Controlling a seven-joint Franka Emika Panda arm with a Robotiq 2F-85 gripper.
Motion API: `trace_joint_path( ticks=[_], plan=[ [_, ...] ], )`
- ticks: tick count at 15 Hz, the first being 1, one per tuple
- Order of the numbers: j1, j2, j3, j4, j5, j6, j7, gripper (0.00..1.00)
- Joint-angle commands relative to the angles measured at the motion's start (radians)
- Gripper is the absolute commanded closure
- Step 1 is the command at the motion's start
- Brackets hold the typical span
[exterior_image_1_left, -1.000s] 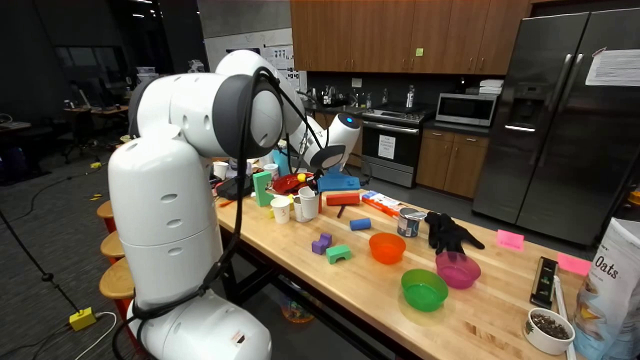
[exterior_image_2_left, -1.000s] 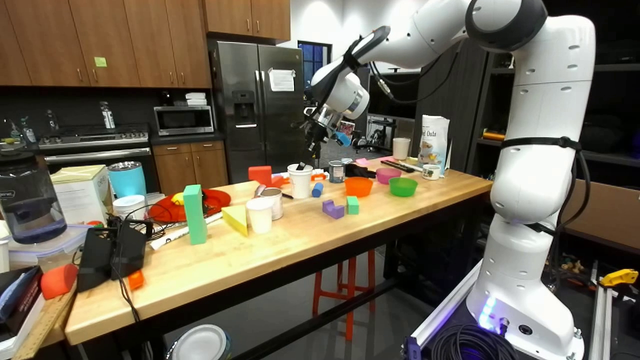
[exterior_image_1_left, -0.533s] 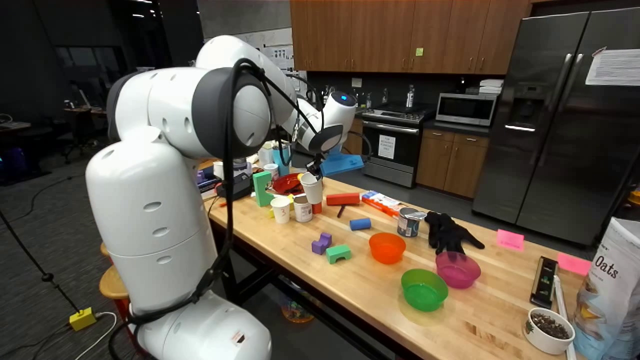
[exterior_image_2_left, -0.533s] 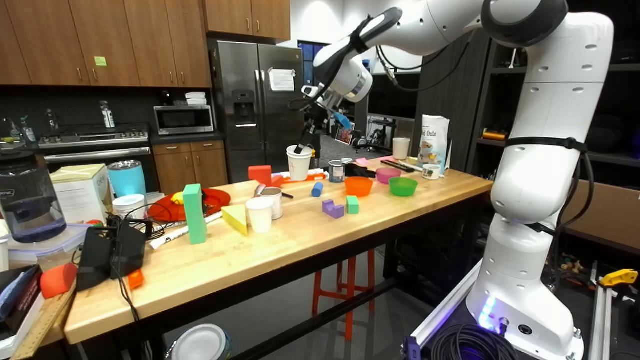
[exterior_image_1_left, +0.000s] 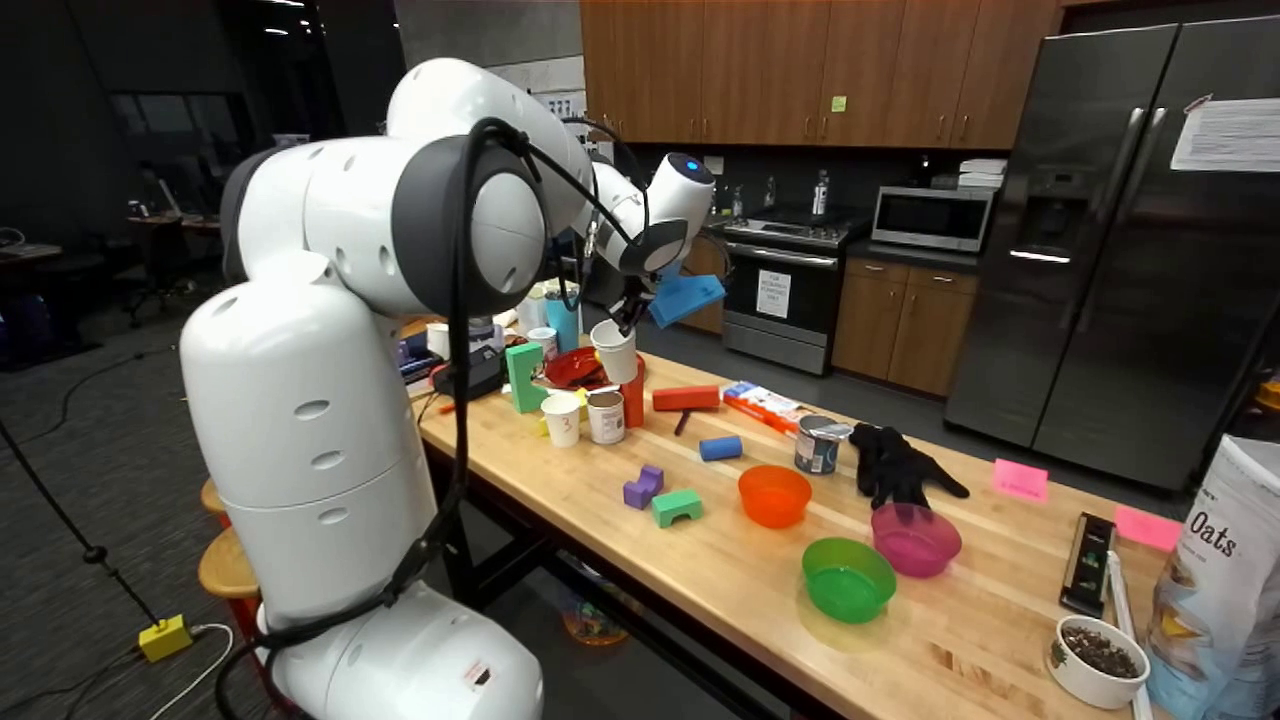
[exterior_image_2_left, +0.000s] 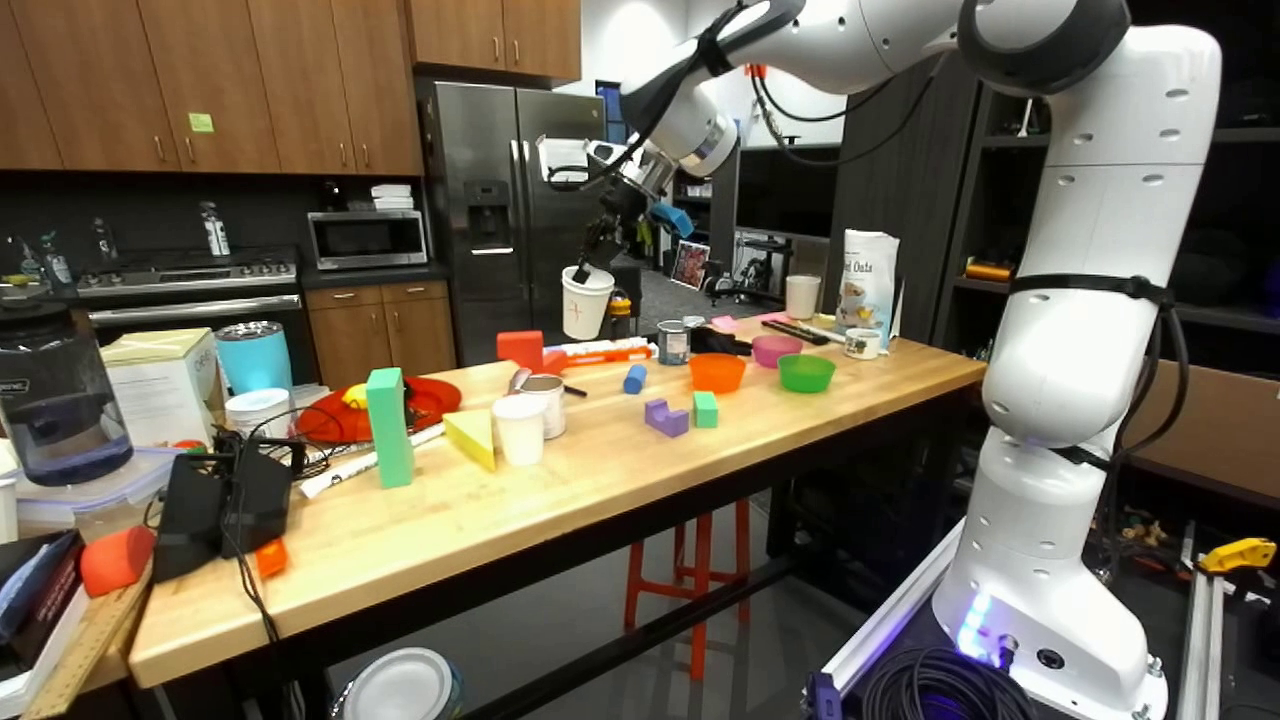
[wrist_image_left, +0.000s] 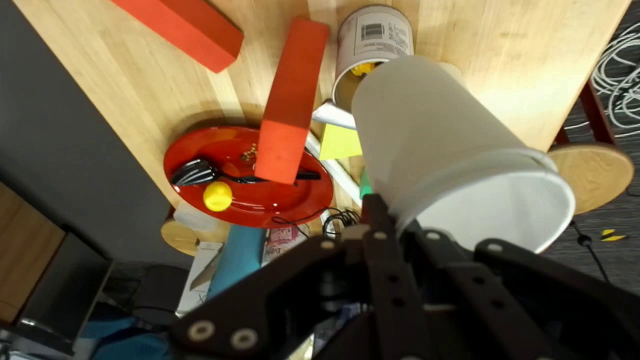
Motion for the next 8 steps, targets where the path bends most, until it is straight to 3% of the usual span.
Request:
trace_joint_path(
  ticks=[1, 8],
  plan=[
    [0.004, 0.037, -0.01, 0.081, 0.038, -0.098, -0.125, 0.99],
    [-0.004, 0.096, -0.002, 0.184, 0.024, -0.214, -0.246, 0.99]
  ],
)
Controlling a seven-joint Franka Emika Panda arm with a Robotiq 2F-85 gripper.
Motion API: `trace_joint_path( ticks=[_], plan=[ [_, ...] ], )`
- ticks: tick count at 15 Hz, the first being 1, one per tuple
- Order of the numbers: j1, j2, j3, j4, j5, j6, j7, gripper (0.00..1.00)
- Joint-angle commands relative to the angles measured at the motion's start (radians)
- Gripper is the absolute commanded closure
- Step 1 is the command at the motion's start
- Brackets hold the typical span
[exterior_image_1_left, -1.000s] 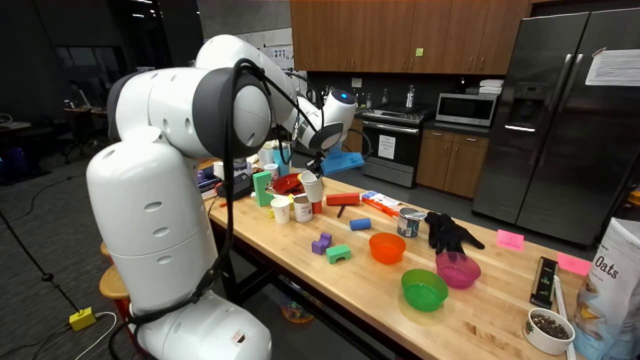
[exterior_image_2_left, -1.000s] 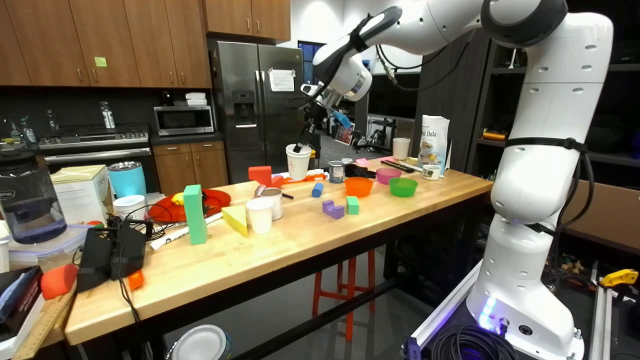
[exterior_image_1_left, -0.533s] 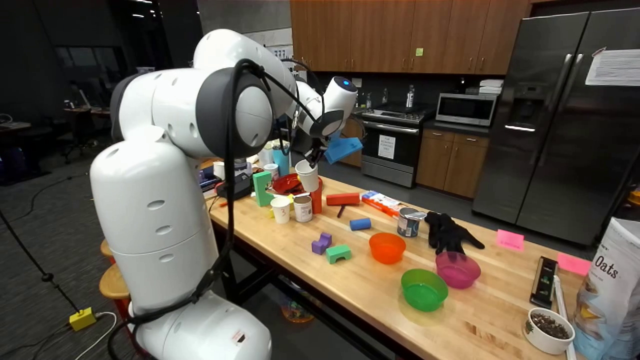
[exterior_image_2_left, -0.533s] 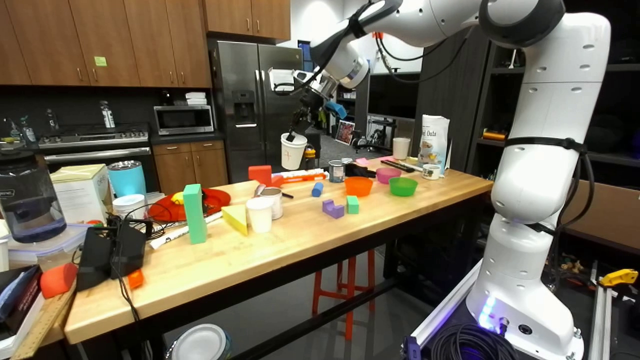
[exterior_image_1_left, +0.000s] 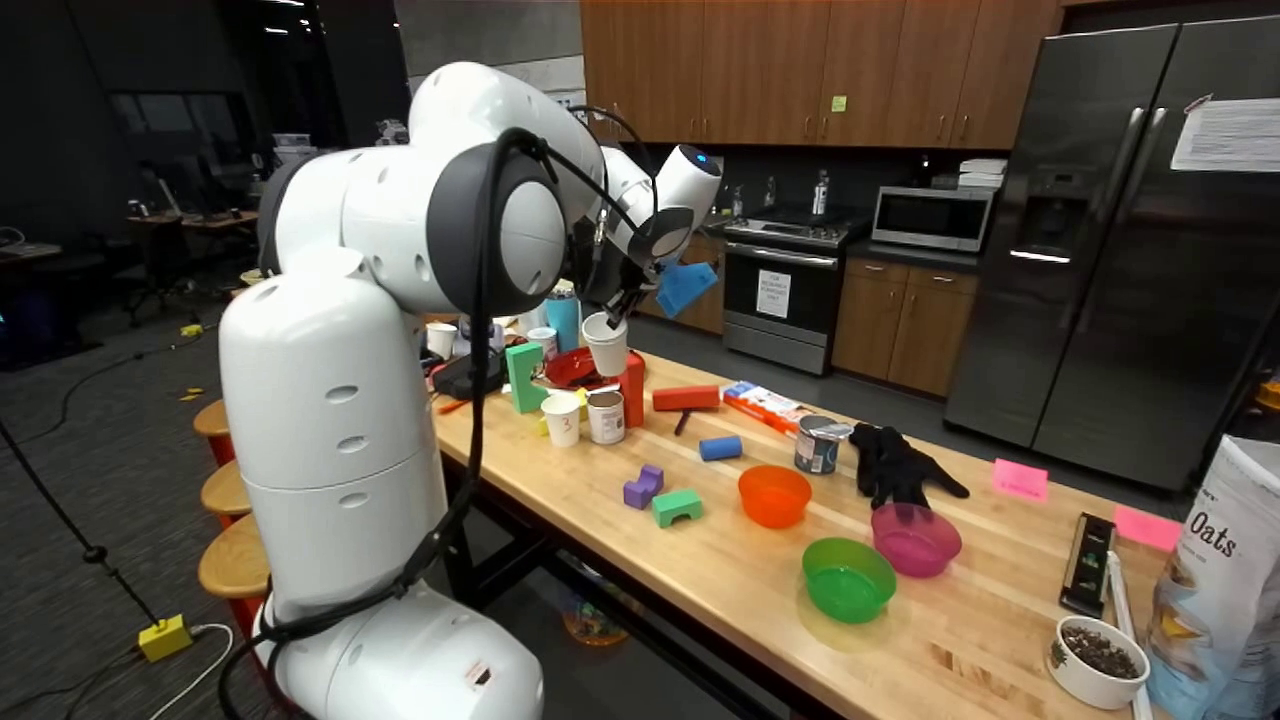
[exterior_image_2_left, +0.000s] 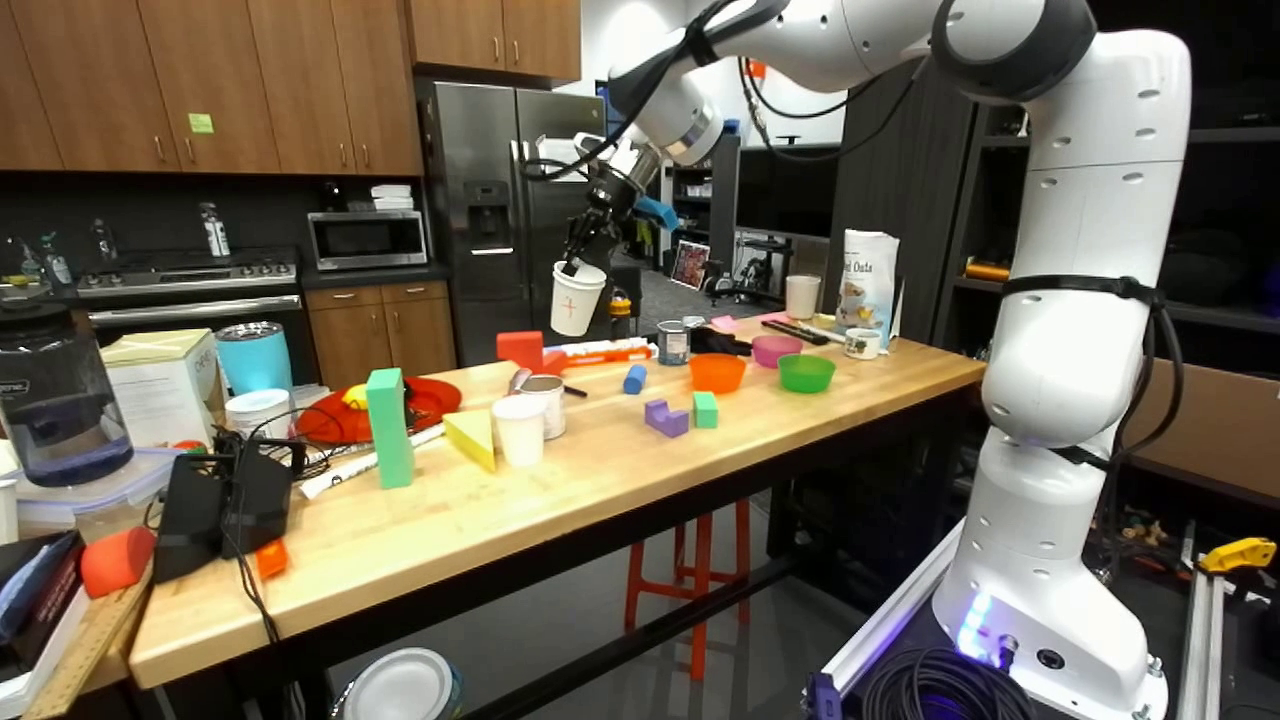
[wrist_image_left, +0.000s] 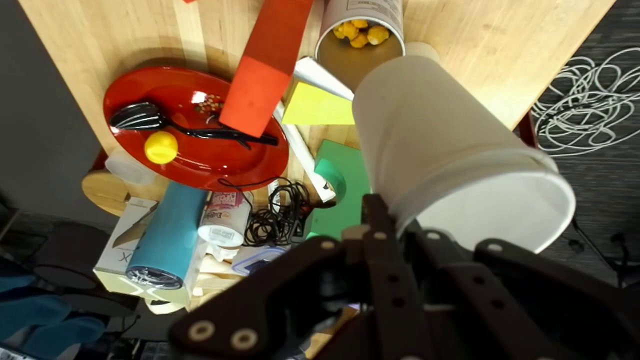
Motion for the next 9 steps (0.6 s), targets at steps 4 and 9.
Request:
trace_joint_path(
  ticks=[4, 9],
  plan=[
    [-0.001, 0.026, 0.001, 0.044, -0.004, -0.038, -0.061, 0.95],
    [-0.002, 0.032, 0.001, 0.05, -0.004, -0.042, -0.075, 0.95]
  ],
)
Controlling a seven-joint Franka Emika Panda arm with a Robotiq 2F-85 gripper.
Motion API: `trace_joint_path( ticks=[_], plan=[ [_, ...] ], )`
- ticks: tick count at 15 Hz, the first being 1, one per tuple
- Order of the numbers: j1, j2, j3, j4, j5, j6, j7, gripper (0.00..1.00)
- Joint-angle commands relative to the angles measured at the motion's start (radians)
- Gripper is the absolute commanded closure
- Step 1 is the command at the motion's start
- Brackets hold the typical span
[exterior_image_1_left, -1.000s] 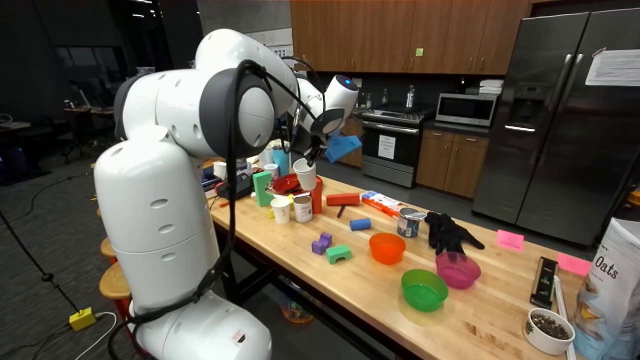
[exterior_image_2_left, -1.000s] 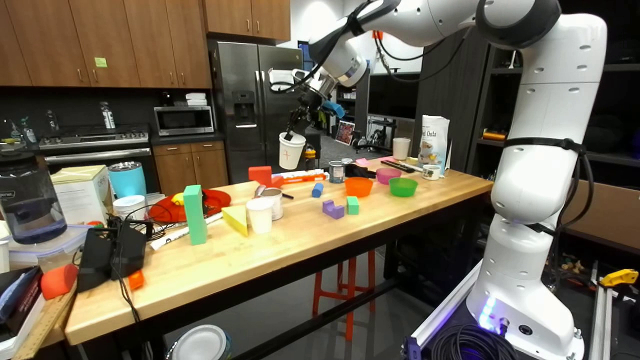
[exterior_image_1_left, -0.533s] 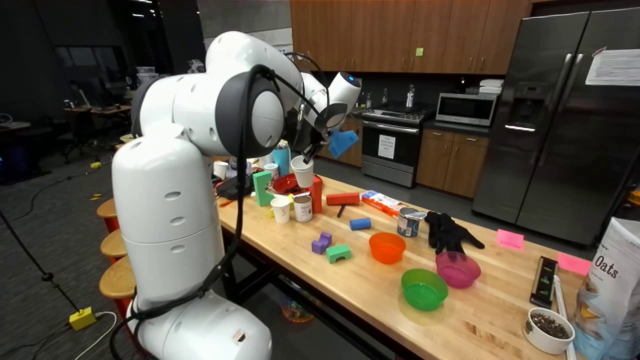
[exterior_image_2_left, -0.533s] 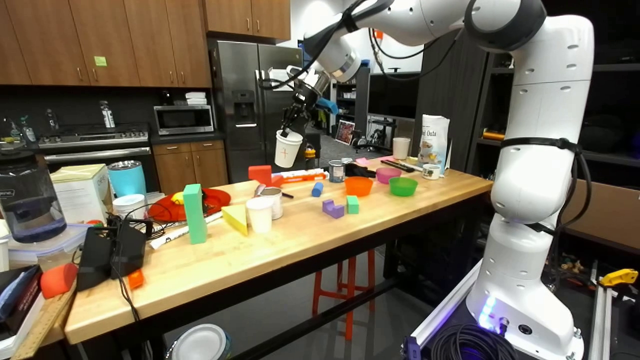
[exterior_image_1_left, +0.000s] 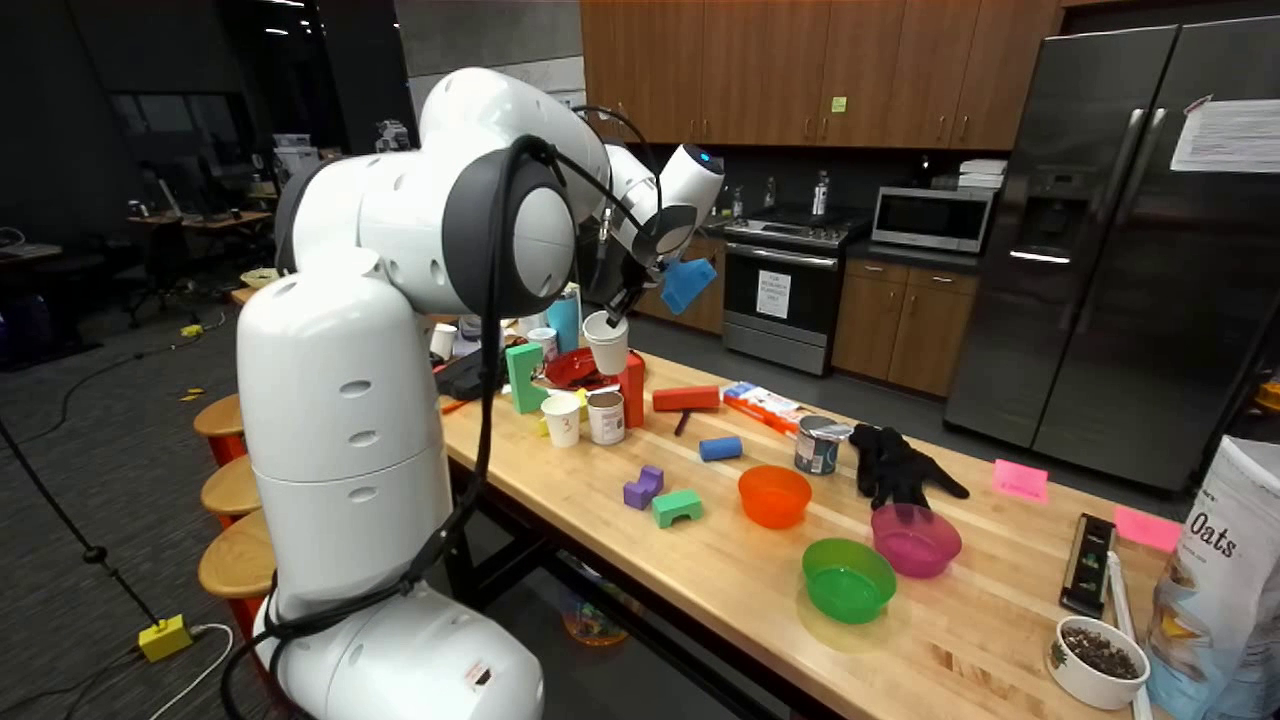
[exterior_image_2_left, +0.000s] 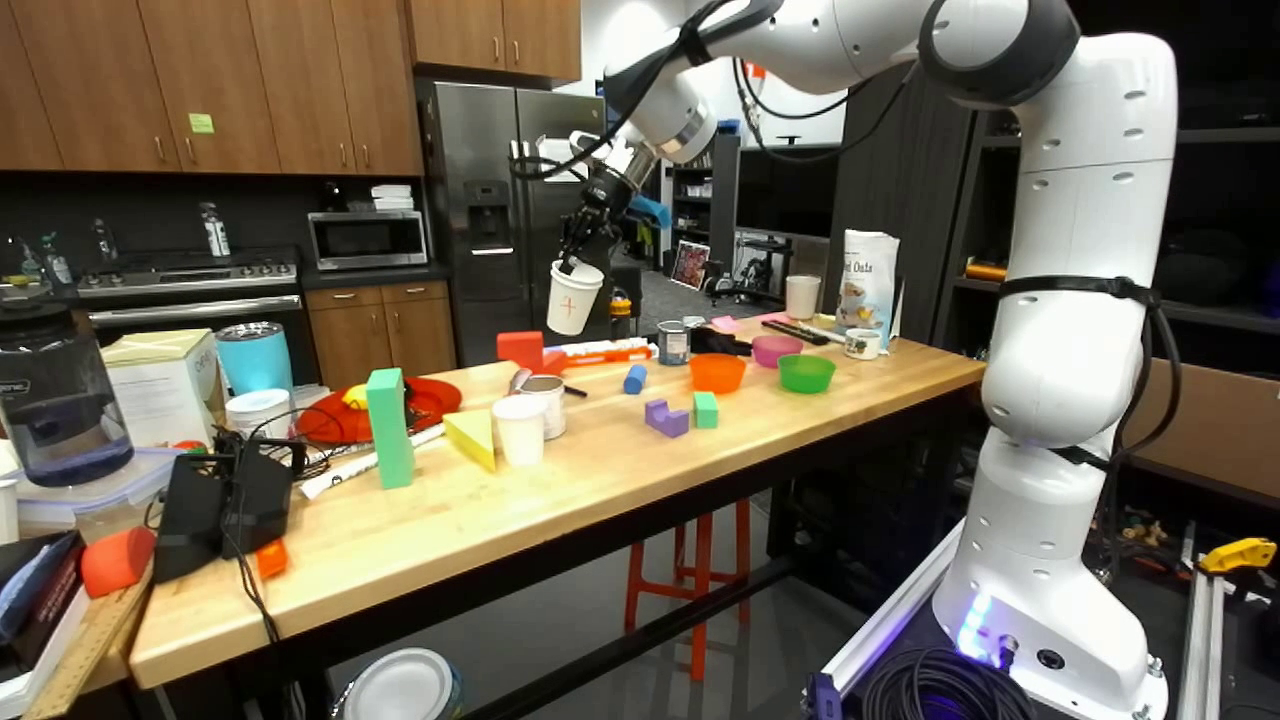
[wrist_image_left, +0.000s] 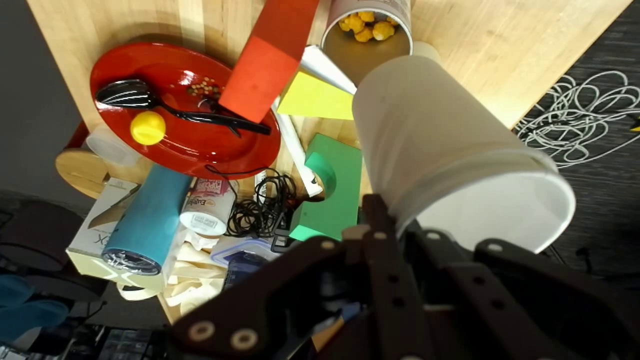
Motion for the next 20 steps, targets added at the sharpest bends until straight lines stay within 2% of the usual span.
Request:
trace_joint_path(
  ticks=[1, 2, 8, 13, 14, 15, 20],
  plan=[
    [-0.001, 0.0, 0.001, 0.003, -0.001, -0.002, 0.001, 0.95],
    [-0.001, 0.0, 0.001, 0.003, -0.001, -0.002, 0.0, 0.99],
    [0.011, 0.104, 0.03, 0.155, -0.046, -0.08, -0.108, 0.99],
    [-0.004, 0.194, 0.061, 0.26, -0.011, -0.147, -0.214, 0.99],
    [-0.011, 0.255, 0.074, 0.328, -0.01, -0.187, -0.258, 0.99],
    [-0.017, 0.302, 0.085, 0.347, 0.023, -0.214, -0.279, 0.99],
    [-0.017, 0.421, 0.09, 0.453, 0.009, -0.352, -0.243, 0.99]
  ],
)
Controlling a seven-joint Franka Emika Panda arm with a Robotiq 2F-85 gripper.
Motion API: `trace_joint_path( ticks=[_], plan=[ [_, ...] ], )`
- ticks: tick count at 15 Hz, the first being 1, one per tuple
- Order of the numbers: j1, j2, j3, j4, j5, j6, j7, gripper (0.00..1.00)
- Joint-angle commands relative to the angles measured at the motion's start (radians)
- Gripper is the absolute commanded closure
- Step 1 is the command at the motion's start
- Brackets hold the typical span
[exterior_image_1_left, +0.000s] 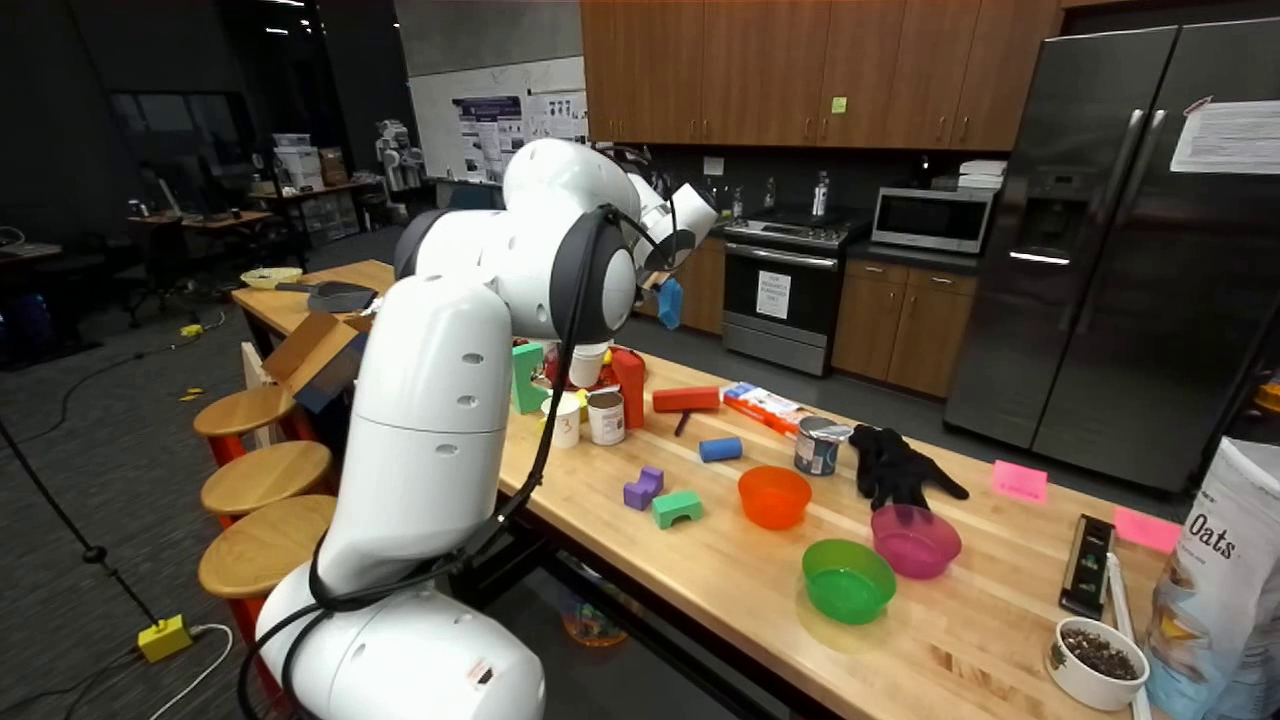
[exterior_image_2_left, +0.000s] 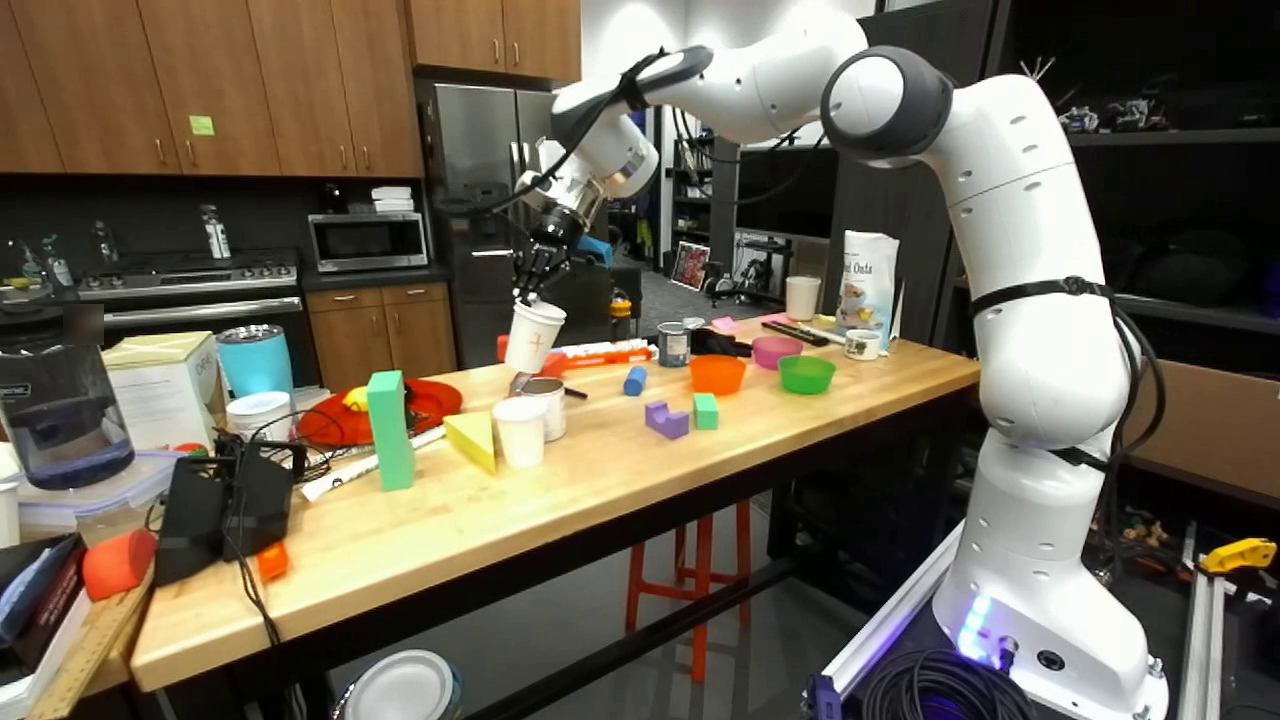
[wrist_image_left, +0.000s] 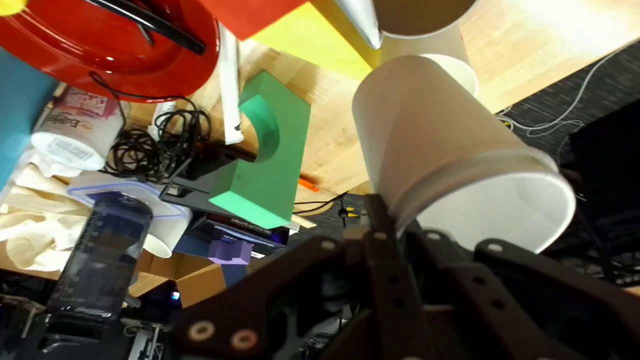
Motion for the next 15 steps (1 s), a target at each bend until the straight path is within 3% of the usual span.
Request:
trace_joint_path(
  ticks=[1, 7, 15],
  plan=[
    [-0.018, 0.108, 0.017, 0.127, -0.008, -0.114, 0.026, 0.99],
    [-0.026, 0.173, 0.013, 0.185, -0.007, -0.146, 0.117, 0.99],
    [-0.023, 0.193, 0.036, 0.278, -0.038, -0.176, 0.087, 0.99]
  ],
)
